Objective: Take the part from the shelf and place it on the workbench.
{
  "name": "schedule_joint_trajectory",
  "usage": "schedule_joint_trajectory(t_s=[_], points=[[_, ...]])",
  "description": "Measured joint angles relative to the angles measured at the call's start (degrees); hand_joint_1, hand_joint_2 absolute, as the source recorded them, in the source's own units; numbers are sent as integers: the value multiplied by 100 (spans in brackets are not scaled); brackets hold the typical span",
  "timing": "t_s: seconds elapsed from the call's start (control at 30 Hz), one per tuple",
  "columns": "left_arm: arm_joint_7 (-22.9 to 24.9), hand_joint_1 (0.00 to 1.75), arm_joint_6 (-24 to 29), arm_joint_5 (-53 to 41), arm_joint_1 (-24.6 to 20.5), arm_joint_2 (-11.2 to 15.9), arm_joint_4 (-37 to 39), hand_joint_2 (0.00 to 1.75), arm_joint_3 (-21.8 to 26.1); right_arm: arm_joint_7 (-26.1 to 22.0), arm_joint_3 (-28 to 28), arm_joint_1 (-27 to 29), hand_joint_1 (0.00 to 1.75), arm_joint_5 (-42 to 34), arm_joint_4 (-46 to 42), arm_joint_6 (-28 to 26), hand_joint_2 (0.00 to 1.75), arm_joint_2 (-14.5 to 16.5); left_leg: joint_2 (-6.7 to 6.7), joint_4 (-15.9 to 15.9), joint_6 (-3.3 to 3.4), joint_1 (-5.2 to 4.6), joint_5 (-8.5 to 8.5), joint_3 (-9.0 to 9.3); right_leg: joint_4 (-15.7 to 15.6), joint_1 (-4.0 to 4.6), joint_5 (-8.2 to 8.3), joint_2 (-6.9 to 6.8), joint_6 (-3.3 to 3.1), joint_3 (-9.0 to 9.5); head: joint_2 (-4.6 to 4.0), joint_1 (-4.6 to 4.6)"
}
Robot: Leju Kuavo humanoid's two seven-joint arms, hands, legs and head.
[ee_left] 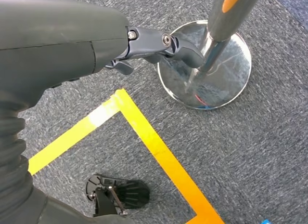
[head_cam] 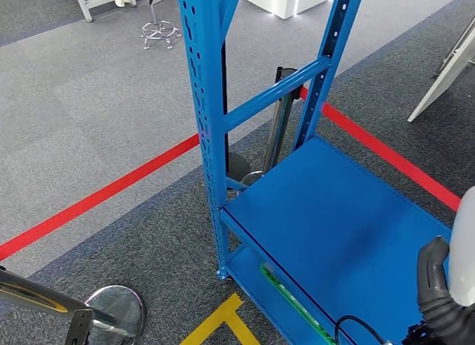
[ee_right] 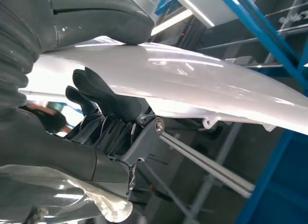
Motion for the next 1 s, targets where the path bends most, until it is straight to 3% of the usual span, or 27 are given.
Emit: schedule_joint_trajectory(t_s=[0.3,0.47,0.53,0.63,0.67,0.7,0.73,0.77,0.83,0.9,0.97,1.0], points=[[9,0,34,2,-2,1,0,175,0,-2,142,-13,175,263,-249,0,175,-1,0,11,21,-38,-12,0,-3,-31,8,0,26,4,0,-1],[12,0,37,2,-4,0,0,175,0,-2,192,-11,175,291,-277,0,175,-2,-6,-48,97,-49,8,32,-4,-54,-12,-2,91,5,0,2],[15,0,38,2,-8,-5,0,175,0,-2,204,-8,175,295,-303,0,175,-3,-12,-134,146,-18,50,84,296,-47,-218,3,105,-134,0,20],[16,0,40,2,-4,-7,0,175,0,-1,209,-3,175,307,-317,0,175,-3,-45,-159,165,-12,64,90,1406,-56,-735,8,111,-680,0,40],[18,0,42,2,0,-5,0,175,0,-1,209,-1,175,310,-317,0,175,-3,-72,-157,164,-11,64,88,1622,-62,-775,7,117,-795,0,39],[20,0,43,2,1,-4,0,175,0,-1,210,-1,175,310,-317,0,175,-3,-114,-154,157,-7,65,89,1614,-69,-695,10,121,-800,0,39],[21,0,44,2,-1,-6,0,175,0,-1,211,0,175,311,-317,0,175,-3,-166,-149,144,-1,65,93,1372,-81,-512,30,122,-687,0,40],[23,0,45,2,-3,-11,0,175,0,-1,213,-1,175,312,-317,0,175,-3,-225,-141,123,6,63,97,972,-99,-284,104,120,-492,0,40],[24,0,47,2,-12,-21,0,175,1,-1,220,3,175,319,-321,0,175,-3,-345,-108,53,7,61,73,242,-137,-29,376,111,-136,0,39],[25,0,50,3,-17,-23,0,175,2,-1,234,11,175,335,-325,0,175,-3,-455,-97,-38,18,87,24,14,-135,-20,500,78,-12,0,34],[25,0,53,3,-7,-21,1,175,2,-1,267,10,175,360,-326,0,175,-3,-524,-102,-117,43,112,-7,-1,-121,10,368,8,14,0,33],[25,0,54,3,0,-22,1,175,2,-2,292,9,175,377,-326,0,175,-3,-466,-56,-147,43,80,-33,-17,-123,24,299,-32,29,0,23]])
